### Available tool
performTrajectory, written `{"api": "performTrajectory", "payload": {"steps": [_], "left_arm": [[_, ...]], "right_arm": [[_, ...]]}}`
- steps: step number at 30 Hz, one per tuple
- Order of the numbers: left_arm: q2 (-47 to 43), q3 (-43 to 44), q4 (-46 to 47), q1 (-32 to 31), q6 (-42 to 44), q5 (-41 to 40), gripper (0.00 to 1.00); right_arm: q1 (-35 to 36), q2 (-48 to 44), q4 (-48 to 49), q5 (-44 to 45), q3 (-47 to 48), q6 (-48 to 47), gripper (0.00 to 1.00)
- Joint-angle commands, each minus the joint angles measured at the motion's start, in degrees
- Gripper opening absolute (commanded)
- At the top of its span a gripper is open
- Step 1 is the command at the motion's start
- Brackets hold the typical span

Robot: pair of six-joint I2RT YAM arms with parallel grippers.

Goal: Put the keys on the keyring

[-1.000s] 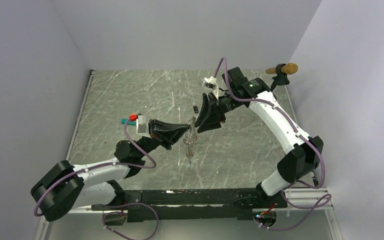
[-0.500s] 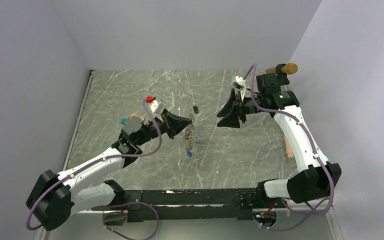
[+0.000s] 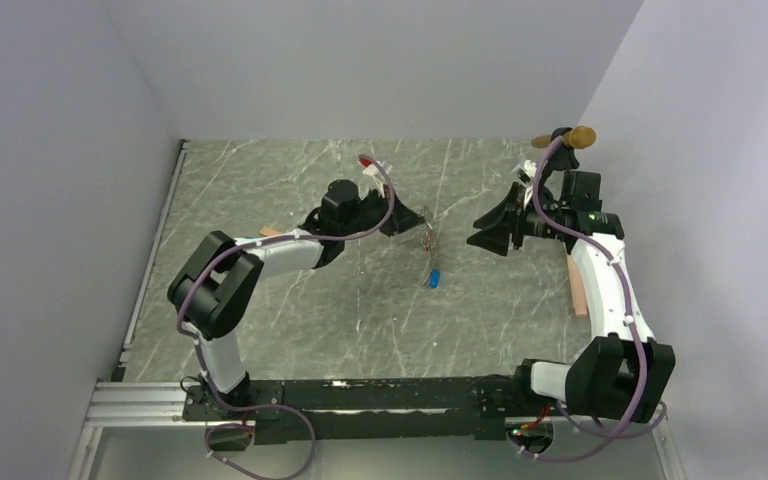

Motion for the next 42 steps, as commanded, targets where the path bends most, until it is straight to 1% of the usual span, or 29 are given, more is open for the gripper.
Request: {"api": "performTrajectory", "payload": {"steps": [1, 4, 6, 8, 12, 13, 15, 16, 20, 22, 24, 25, 26, 27, 29, 30, 31, 34, 36, 38, 39, 41, 42], "left_arm": [[0.9, 0.4, 3.3, 1.4, -1.3, -0.5, 0.0], [-0.5, -6.3, 1.1, 2.9, 1.4, -2.9, 0.0], [-3.4, -12.3, 0.3, 3.8, 2.9, -4.6, 0.0], [-6.3, -16.0, -2.0, 4.4, 4.9, -6.0, 0.0], [-9.9, -17.3, -11.7, 5.1, 9.8, -8.9, 0.0], [-10.6, -17.2, -13.6, 5.3, 10.7, -9.6, 0.02], [-13.0, -17.3, -16.4, 5.4, 12.3, -11.9, 0.11], [-15.0, -17.4, -17.5, 5.4, 13.0, -13.8, 0.18], [-25.1, -16.9, -23.1, 5.5, 16.8, -19.6, 0.49], [-31.5, -16.5, -25.9, 5.8, 19.2, -21.5, 0.65], [-38.7, -17.1, -28.2, 7.3, 19.8, -24.3, 0.82], [-42.6, -17.6, -29.2, 8.6, 19.5, -24.7, 0.89], [-46.4, -18.2, -29.6, 10.8, 19.4, -23.1, 0.96], [-50.8, -18.9, -29.8, 13.4, 19.2, -19.9, 0.99], [-56.1, -18.5, -32.2, 19.2, 20.2, -12.0, 0.99], [-57.7, -17.4, -35.3, 21.5, 21.9, -9.6, 0.99], [-59.0, -15.8, -40.2, 23.1, 24.2, -9.1, 0.99], [-61.6, -12.1, -53.6, 24.3, 34.5, -13.9, 0.99], [-63.8, -13.5, -58.1, 24.3, 40.4, -18.0, 0.99], [-68.1, -18.3, -56.8, 23.7, 41.3, -21.9, 1.0], [-70.6, -20.9, -54.7, 23.6, 41.3, -21.7, 0.99], [-74.9, -25.4, -52.6, 23.6, 40.9, -22.2, 0.99], [-76.5, -26.9, -51.9, 23.6, 41.0, -23.4, 0.99]], "right_arm": [[-1.6, -3.0, 5.4, -3.5, -1.7, 1.8, 0.62], [-1.9, -3.3, 5.5, -3.3, -1.9, 1.6, 0.62], [-1.9, -3.3, 5.5, -3.4, -2.0, 1.6, 0.63], [-1.8, -3.2, 5.6, -3.6, -2.1, 1.6, 0.63], [-1.7, -3.2, 5.9, -3.9, -2.5, 1.7, 0.64], [-1.8, -3.2, 6.0, -3.9, -2.6, 1.7, 0.64], [-1.8, -3.1, 6.0, -3.7, -2.8, 1.5, 0.64], [-1.8, -3.0, 5.8, -3.4, -2.7, 1.2, 0.64], [-1.8, -2.8, 4.2, -1.3, -2.3, -0.9, 0.64], [-1.9, -2.7, 3.4, 0.1, -2.1, -2.1, 0.64], [-1.9, -2.8, 2.8, 1.1, -1.9, -3.0, 0.64], [-2.0, -2.8, 2.6, 1.4, -1.9, -3.3, 0.64], [-2.2, -2.9, 2.4, 1.6, -2.0, -3.9, 0.64], [-2.4, -3.0, 2.0, 1.5, -2.0, -4.6, 0.65], [-3.0, -3.8, 1.2, 1.5, -2.2, -6.0, 0.67], [-3.3, -4.5, 0.9, 1.6, -2.6, -6.8, 0.69], [-3.6, -5.5, 0.9, 2.3, -3.2, -7.6, 0.73], [-4.1, -10.0, 4.0, 6.1, -6.2, -6.2, 0.81], [-4.2, -13.1, 5.4, 8.2, -7.9, -5.4, 0.88], [-4.4, -15.3, 6.2, 10.2, -8.4, -4.1, 0.96], [-4.8, -15.6, 6.3, 11.0, -8.2, -2.8, 0.99], [-5.9, -15.5, 6.6, 11.8, -6.8, 0.5, 1.0], [-6.6, -15.2, 7.3, 12.6, -6.0, 3.7, 1.0]]}}
